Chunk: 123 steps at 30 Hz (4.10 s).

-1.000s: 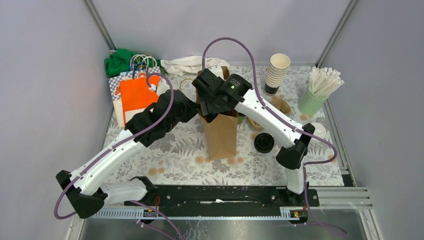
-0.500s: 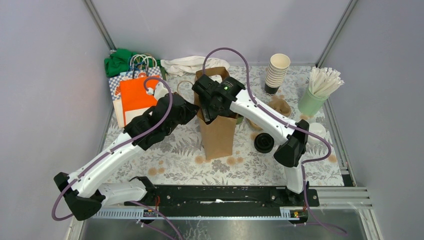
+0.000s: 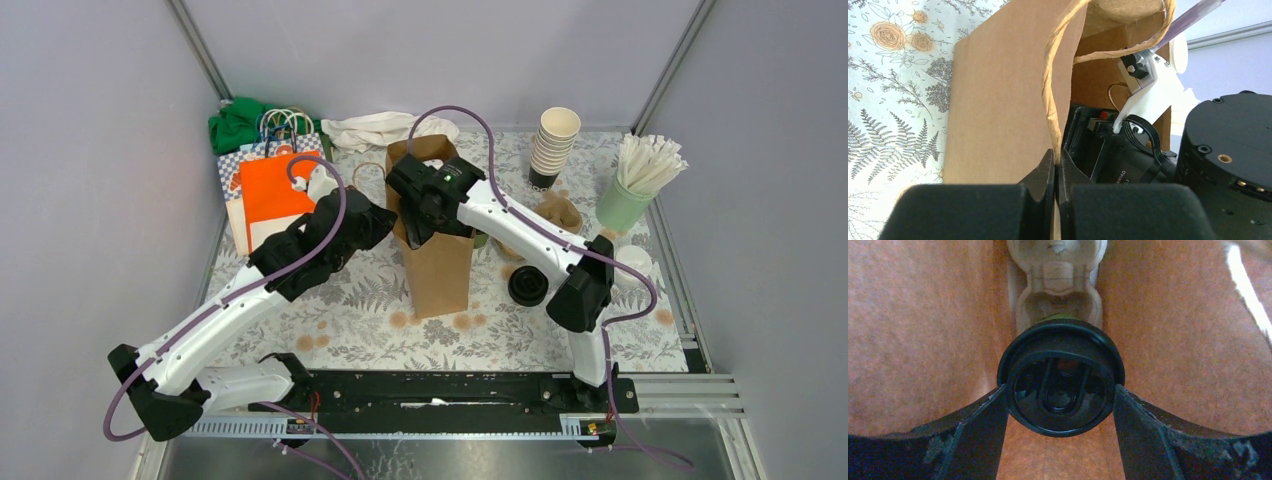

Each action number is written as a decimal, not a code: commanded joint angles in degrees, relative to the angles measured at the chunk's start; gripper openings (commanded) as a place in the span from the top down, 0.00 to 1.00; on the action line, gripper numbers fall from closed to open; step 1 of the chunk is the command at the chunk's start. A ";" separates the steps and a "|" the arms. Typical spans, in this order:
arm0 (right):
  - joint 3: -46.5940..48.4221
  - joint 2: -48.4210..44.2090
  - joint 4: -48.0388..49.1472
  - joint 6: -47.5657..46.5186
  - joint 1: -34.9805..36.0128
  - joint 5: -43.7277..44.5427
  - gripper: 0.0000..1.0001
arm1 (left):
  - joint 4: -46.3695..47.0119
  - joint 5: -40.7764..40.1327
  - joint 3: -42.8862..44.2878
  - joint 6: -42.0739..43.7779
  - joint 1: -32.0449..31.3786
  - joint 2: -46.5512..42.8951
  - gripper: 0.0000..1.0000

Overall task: Pack the takeout coffee
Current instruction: Place the coffee cup on the cup tray.

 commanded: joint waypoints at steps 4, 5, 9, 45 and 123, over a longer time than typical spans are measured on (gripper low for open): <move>2.48 1.15 -4.15 -0.13 -0.70 -2.44 0.67 | 2.88 -0.82 -0.82 -0.83 -0.42 -1.73 0.95; 3.09 1.48 -4.88 -0.22 -0.72 -2.74 0.67 | 2.95 -0.88 -0.97 -0.70 -0.47 -1.71 0.94; 6.08 3.37 -8.68 -0.30 -0.77 -3.87 0.68 | 3.20 -1.24 -1.26 -0.16 -0.46 -1.56 0.93; -12.33 -7.57 2.40 -10.68 -2.21 -6.34 0.73 | 12.45 52.71 22.46 49.11 40.79 14.32 0.08; -35.54 -26.30 17.35 -29.50 5.72 -5.78 0.79 | 23.34 30.26 7.36 69.39 15.88 7.44 1.00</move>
